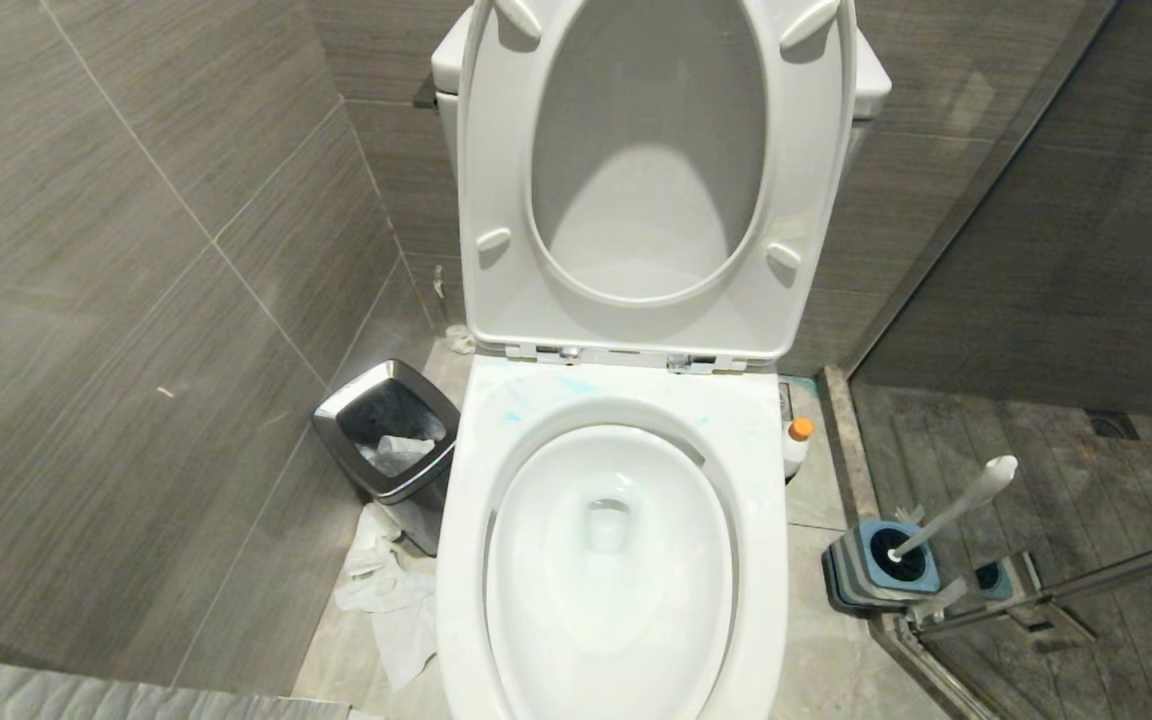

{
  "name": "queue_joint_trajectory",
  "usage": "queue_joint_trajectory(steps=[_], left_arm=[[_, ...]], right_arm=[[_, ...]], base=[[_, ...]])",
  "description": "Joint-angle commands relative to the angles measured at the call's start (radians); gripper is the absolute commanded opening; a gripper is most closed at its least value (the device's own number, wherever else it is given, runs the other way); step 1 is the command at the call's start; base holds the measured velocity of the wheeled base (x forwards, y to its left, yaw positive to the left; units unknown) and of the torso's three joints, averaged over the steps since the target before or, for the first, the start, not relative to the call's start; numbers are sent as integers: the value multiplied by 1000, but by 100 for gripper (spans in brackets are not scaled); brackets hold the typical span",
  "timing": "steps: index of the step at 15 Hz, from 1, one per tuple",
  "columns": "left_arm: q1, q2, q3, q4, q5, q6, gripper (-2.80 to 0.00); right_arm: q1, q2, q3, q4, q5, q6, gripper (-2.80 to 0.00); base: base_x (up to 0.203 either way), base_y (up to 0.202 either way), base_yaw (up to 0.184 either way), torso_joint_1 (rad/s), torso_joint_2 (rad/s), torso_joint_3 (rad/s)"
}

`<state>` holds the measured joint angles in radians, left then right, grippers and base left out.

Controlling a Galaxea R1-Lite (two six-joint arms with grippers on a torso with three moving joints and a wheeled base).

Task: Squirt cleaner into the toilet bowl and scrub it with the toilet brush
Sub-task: Pour in the cleaning agent

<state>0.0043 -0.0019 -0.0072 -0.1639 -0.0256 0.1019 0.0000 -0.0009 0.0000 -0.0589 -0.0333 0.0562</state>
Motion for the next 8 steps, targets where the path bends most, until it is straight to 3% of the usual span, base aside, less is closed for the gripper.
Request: queue_joint_trajectory(steps=[1, 5, 8], left_arm=[[0, 2, 9, 60, 14, 0, -280], [0, 2, 7, 175, 10, 18, -280], [0, 2, 6, 178, 10, 19, -280]], right_arm=[[0, 1, 25, -1, 0, 1, -280], [-1, 1, 25, -1, 0, 1, -280], [0, 1, 25, -1, 0, 1, -280]], base=[[0, 0, 0, 0, 0, 0], [0, 0, 0, 0, 0, 0], [0, 0, 0, 0, 0, 0]])
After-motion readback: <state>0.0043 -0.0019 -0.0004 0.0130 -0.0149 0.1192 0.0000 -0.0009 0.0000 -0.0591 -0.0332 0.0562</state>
